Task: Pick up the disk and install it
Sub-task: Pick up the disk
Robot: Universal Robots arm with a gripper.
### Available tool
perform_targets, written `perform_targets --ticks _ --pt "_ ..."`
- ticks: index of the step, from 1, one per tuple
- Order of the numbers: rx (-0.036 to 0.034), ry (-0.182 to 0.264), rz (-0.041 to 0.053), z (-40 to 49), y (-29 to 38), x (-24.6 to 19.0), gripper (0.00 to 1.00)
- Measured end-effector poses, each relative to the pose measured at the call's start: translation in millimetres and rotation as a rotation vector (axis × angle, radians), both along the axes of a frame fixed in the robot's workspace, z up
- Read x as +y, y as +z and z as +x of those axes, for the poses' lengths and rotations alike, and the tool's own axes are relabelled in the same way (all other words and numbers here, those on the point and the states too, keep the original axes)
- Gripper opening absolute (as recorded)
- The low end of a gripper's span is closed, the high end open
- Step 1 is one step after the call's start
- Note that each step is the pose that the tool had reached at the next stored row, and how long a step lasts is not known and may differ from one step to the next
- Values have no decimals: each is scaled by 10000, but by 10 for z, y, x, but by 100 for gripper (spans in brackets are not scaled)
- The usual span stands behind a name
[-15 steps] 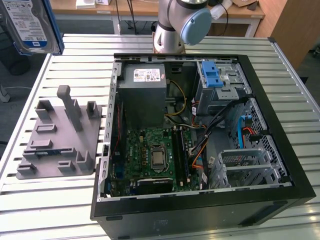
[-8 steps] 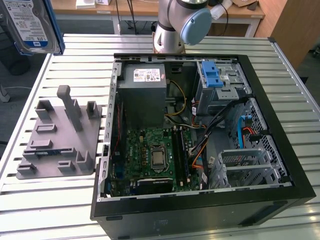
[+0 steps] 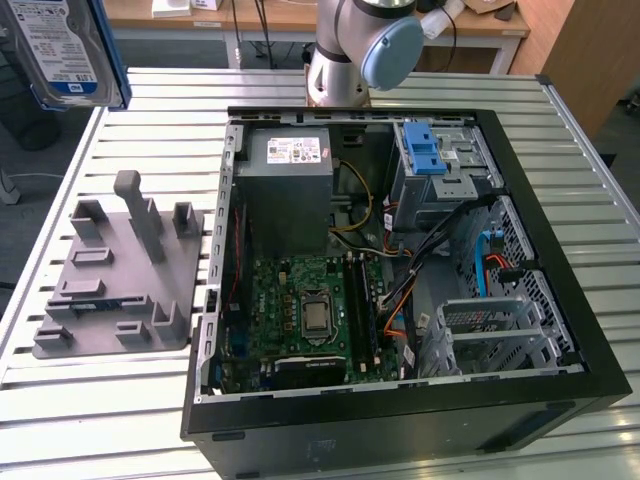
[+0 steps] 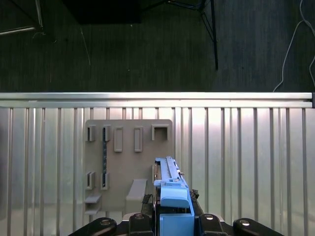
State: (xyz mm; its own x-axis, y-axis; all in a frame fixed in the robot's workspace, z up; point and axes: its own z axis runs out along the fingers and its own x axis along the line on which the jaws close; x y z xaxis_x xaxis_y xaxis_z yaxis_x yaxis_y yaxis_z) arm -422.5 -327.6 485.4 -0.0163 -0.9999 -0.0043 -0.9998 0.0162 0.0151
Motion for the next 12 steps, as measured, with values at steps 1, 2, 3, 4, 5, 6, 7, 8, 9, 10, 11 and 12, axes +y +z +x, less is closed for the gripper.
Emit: perform_targets --ticks 1,2,3,4,5,6,7,8,9,10,11,12 --pt "1 0 0 3 0 0 36" --pt "0 1 0 5 0 0 36" --pt "0 1 0 8 0 0 36" --pt "0 0 0 10 0 0 36" --pt "1 0 0 13 0 0 36" --pt "0 1 0 15 0 0 36" --pt "0 0 0 18 0 0 36" --pt "0 1 0 20 0 0 36" --pt "0 0 0 22 0 0 36" --pt "1 1 0 24 1 0 36" --pt "1 0 0 26 0 0 36" --pt "0 0 0 28 0 0 36"
